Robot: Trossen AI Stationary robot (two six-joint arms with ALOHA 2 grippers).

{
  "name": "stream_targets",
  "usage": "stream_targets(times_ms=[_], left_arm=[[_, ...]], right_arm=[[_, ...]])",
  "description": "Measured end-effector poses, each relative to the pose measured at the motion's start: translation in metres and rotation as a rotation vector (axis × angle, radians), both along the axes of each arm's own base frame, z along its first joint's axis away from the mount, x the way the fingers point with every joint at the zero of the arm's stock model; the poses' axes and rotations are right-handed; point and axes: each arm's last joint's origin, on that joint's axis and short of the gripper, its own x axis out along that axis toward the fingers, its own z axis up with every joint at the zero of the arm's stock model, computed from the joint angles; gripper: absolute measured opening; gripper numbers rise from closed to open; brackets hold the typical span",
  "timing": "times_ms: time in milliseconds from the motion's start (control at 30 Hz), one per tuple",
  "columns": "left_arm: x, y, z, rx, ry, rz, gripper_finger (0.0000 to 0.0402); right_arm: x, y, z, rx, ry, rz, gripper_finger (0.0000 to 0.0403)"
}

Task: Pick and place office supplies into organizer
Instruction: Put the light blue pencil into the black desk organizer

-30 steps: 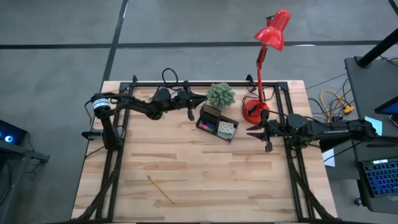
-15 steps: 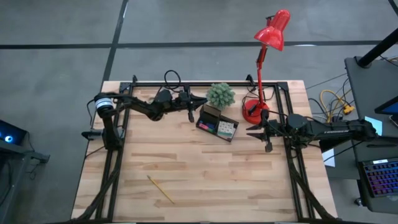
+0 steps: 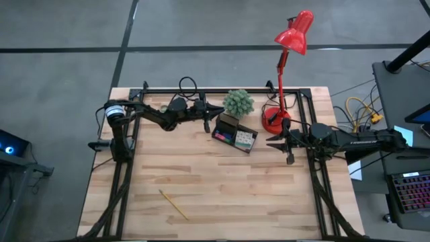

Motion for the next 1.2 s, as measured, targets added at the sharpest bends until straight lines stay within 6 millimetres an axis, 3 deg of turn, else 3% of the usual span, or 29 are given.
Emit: stream_targets(times_ms=[567,1200], left_arm=[[-0.001,0.0,-0.008,-0.029,0.066,-0.001,0.0008],[0.003,-0.01,0.004,0.019,-0.034,-0.051,0.0008]], right_arm=[[0.0,0.0,0.0,-0.001,0.0,0.0,0.0076],[0.0,0.0,0.0,0.0,0.0,0.0,0.0084]])
